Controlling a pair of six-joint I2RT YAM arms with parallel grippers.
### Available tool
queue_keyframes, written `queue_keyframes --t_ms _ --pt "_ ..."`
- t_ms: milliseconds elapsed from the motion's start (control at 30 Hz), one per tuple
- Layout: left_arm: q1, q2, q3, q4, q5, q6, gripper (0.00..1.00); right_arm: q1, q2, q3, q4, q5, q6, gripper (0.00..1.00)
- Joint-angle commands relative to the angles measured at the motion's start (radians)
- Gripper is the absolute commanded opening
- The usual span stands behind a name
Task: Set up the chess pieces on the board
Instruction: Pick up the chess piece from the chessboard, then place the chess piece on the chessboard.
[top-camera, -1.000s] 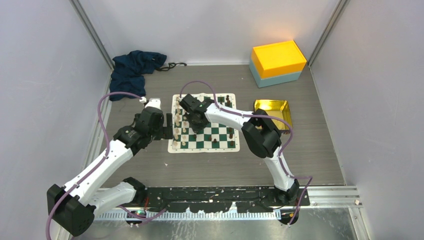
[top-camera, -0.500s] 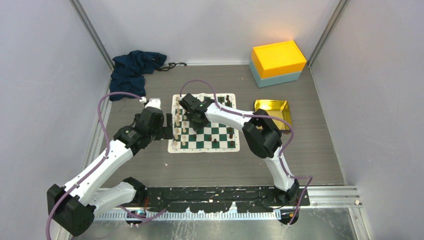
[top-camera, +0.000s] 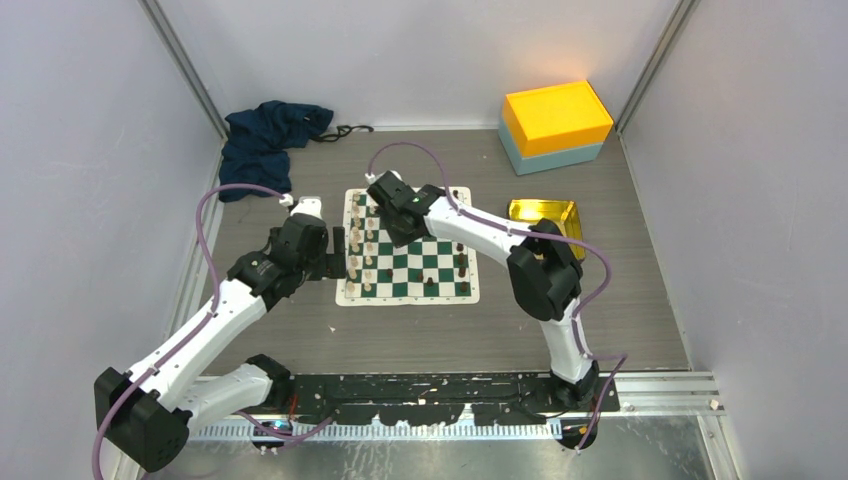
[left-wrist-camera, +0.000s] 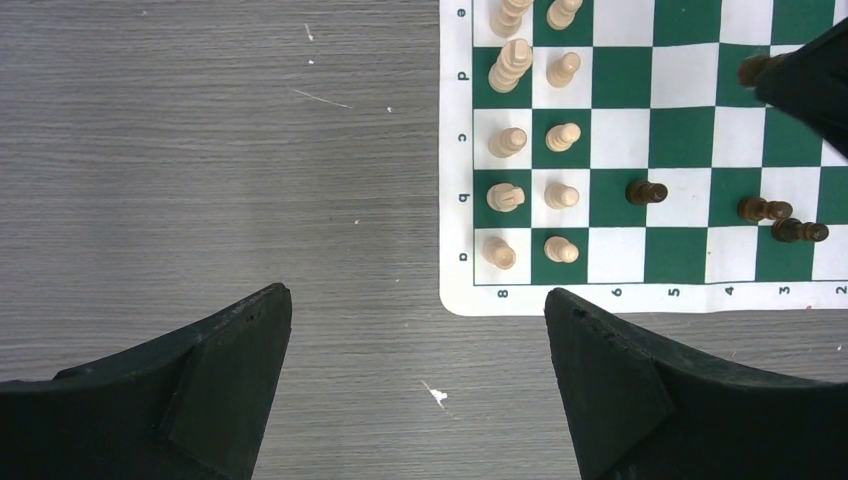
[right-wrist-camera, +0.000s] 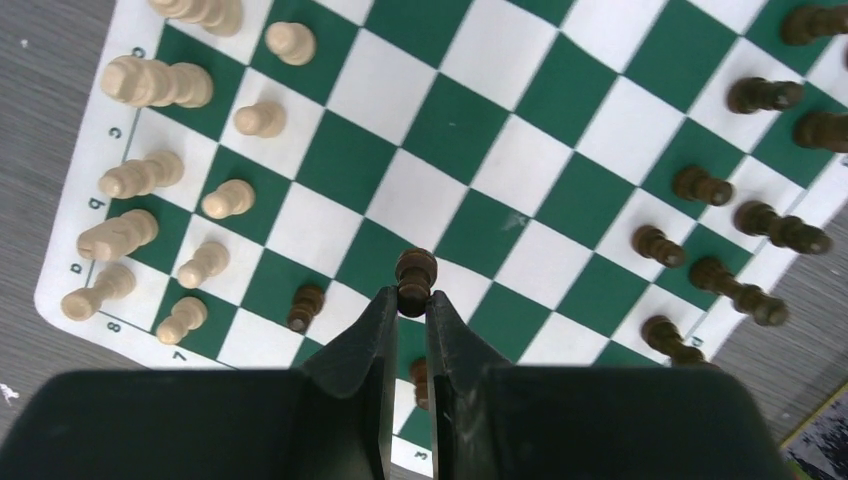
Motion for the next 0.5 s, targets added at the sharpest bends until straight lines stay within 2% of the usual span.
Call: queue_keyframes --t_ms 0,467 --pt "0.007 0.000 0.016 0.011 0.007 -0.010 0.98 -0.036 -0.103 -0.038 -0.004 0.051 0.001 0.02" --pt "0.007 0.006 0.015 0.014 0.010 -0.011 0.98 -0.119 -0.170 -0.156 0.005 0.047 0.038 0.02"
